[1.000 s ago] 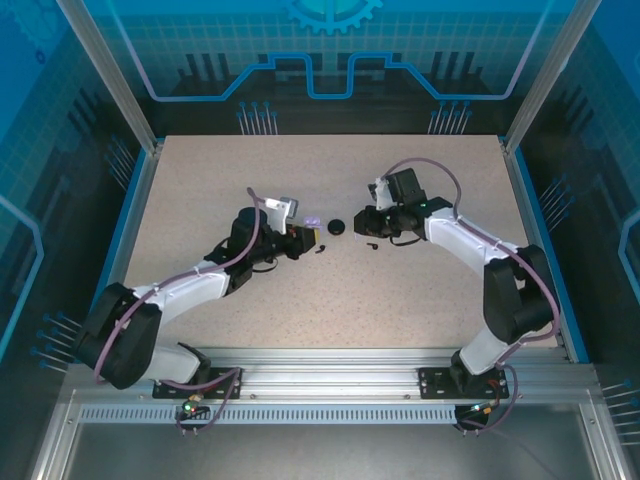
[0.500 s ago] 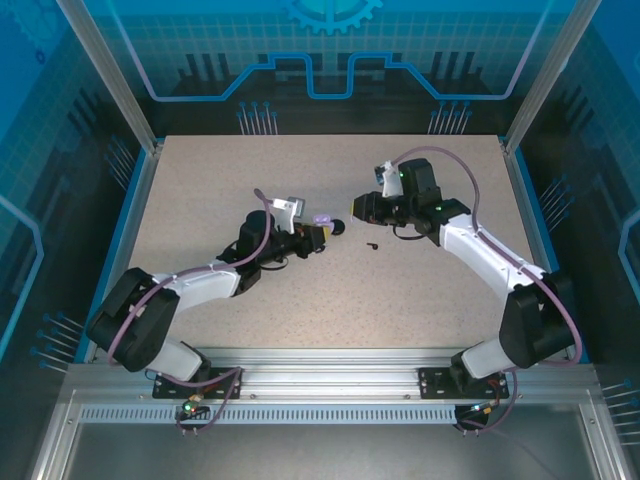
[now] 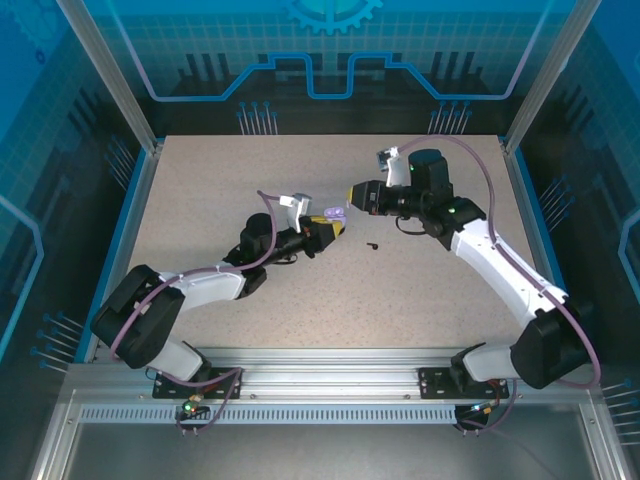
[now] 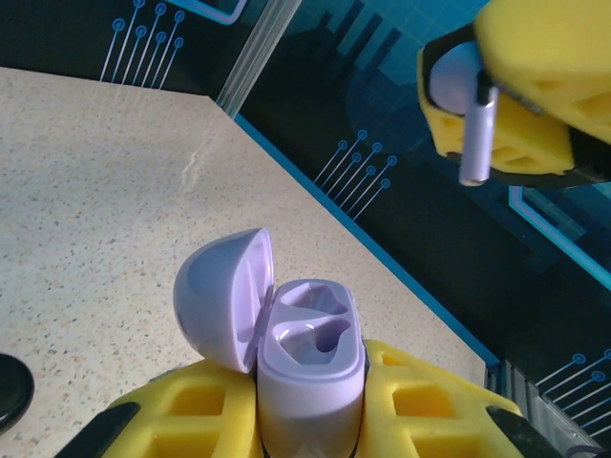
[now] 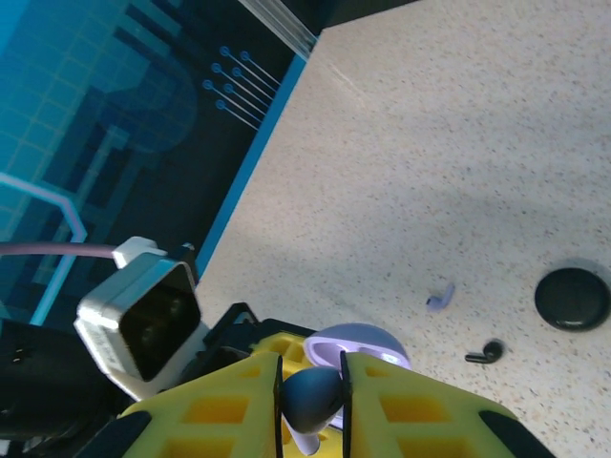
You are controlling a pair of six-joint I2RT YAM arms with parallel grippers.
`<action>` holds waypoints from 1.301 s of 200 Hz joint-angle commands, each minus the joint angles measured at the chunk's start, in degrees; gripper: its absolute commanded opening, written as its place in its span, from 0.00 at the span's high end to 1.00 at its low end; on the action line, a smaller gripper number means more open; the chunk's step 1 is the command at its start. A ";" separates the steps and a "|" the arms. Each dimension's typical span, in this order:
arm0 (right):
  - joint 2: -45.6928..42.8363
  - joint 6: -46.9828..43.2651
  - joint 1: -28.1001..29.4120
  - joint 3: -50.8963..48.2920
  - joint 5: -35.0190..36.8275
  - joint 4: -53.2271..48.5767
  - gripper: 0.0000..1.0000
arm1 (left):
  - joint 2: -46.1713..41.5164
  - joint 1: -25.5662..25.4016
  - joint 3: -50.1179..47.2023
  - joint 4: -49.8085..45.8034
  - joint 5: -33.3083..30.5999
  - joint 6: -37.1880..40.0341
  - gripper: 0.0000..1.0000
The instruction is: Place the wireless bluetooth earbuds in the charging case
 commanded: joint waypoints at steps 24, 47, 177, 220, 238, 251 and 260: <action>-3.15 -2.33 2.72 2.67 0.85 1.20 0.78 | -1.74 -1.36 -0.28 5.65 1.61 3.56 0.88; -3.37 -2.83 3.60 2.80 1.66 0.95 0.78 | -2.34 -1.62 0.20 6.19 1.79 3.51 0.88; -3.58 -5.29 6.73 3.53 4.72 1.04 0.78 | -7.80 -1.86 1.65 4.09 2.22 3.61 0.87; -3.76 -5.90 7.50 3.68 5.66 1.27 0.78 | -7.66 -1.79 2.16 4.11 2.32 2.70 0.87; -3.78 -5.91 7.62 3.53 6.10 1.52 0.78 | -7.57 -1.82 2.49 4.00 2.49 2.14 0.87; -3.60 -5.89 7.71 3.55 6.21 1.52 0.78 | -7.57 -1.90 2.60 4.04 2.56 1.83 0.87; -3.57 -5.99 7.89 3.56 6.34 1.52 0.78 | -7.66 -1.94 2.60 4.04 2.45 1.84 0.87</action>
